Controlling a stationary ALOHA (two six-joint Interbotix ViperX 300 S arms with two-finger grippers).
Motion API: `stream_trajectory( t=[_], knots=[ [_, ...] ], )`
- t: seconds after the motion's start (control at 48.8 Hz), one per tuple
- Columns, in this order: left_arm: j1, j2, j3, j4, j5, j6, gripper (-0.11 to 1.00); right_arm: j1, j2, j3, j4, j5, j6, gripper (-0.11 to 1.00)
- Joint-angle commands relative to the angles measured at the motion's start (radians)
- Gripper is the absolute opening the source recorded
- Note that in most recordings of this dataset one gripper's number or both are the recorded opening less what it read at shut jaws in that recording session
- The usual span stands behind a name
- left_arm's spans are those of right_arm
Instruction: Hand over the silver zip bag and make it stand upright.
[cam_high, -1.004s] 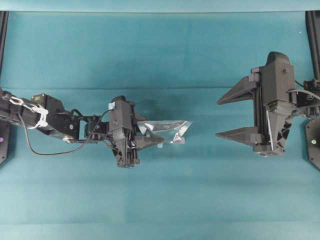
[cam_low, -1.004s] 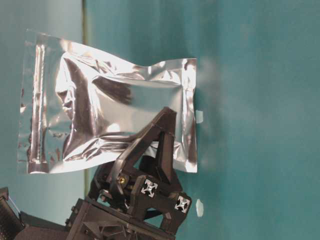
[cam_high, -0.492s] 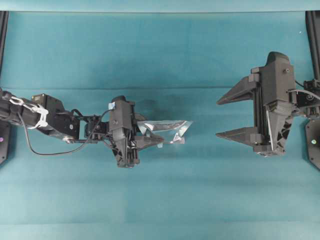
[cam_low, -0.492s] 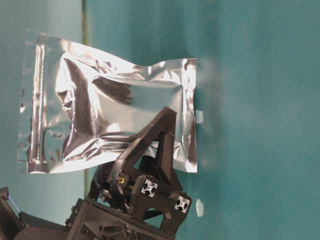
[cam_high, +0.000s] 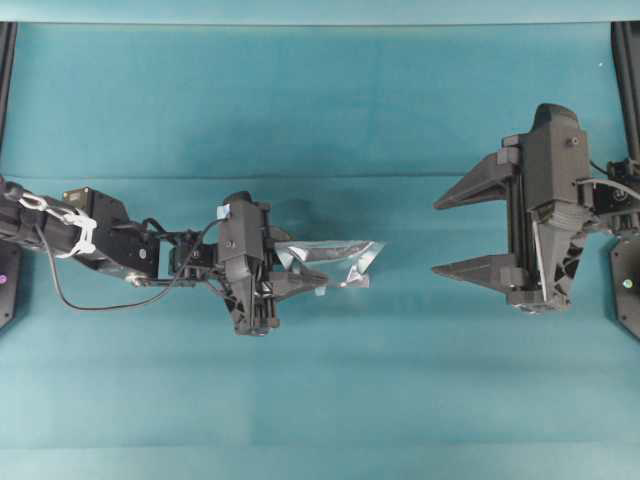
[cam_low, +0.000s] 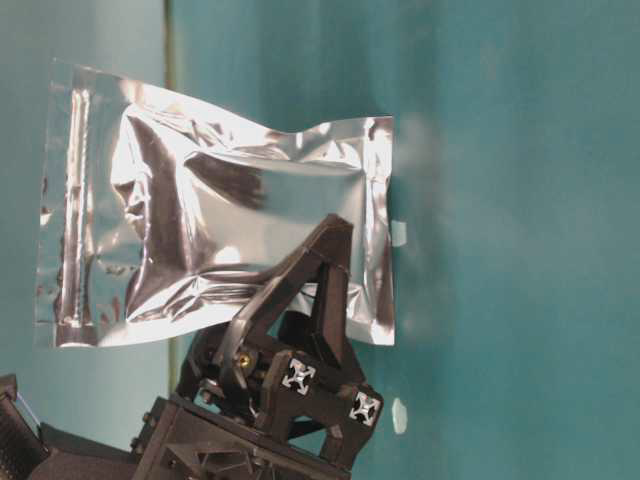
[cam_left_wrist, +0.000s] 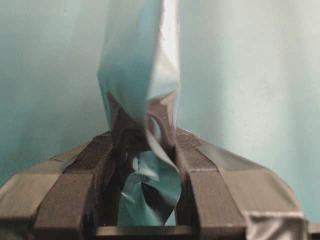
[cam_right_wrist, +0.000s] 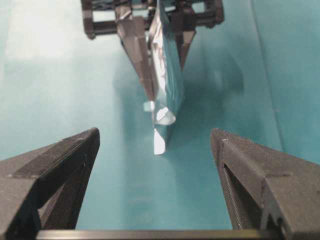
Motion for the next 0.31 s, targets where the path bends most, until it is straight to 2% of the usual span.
stream_trajectory(
  t=[0.0,0.287],
  knots=[
    [-0.003,-0.012,-0.003,0.002,-0.003,0.002,0.30,0.002,-0.008,-0.008,0.003,-0.005,0.009,0.96],
    [-0.003,-0.012,-0.002,0.002,-0.002,0.002,0.30,0.002,-0.008,-0.005,0.003,-0.005,0.011,0.96]
  ],
)
